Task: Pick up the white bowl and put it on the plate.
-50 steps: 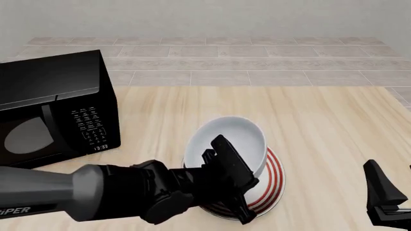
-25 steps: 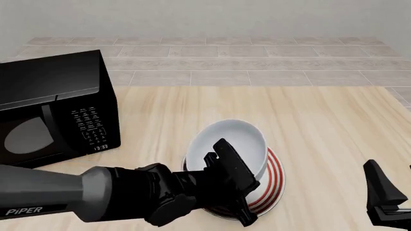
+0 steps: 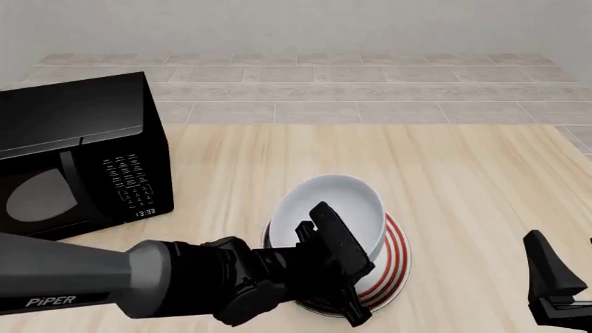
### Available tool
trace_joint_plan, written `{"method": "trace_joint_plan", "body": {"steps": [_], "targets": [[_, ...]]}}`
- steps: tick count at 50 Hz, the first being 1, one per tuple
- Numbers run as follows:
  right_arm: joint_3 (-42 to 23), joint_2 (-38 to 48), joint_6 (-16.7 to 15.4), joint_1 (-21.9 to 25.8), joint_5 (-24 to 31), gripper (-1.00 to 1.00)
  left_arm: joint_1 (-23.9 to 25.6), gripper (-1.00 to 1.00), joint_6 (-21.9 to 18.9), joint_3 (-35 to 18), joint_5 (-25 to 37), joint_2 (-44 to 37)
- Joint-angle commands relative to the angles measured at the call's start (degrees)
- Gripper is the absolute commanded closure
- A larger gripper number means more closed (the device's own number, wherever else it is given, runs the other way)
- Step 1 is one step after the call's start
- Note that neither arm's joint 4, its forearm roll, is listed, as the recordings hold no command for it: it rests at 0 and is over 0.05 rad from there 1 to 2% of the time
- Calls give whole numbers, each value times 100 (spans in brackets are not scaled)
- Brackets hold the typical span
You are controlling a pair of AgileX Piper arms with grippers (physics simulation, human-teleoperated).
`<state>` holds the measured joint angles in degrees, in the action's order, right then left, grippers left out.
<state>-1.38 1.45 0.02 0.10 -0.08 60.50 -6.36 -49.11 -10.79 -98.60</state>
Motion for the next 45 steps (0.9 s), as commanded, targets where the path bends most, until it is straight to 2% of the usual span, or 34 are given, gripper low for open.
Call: {"method": "trace_joint_plan", "body": {"steps": [1, 28, 45], "targets": [[54, 14, -7, -3, -64, -100, 12, -100, -46, -36, -24, 2], [54, 16, -6, -4, -66, -100, 16, -100, -117, -74, 103, 127], [54, 16, -8, -2, -65, -100, -1, -100, -279, -5, 601, 767]]}}
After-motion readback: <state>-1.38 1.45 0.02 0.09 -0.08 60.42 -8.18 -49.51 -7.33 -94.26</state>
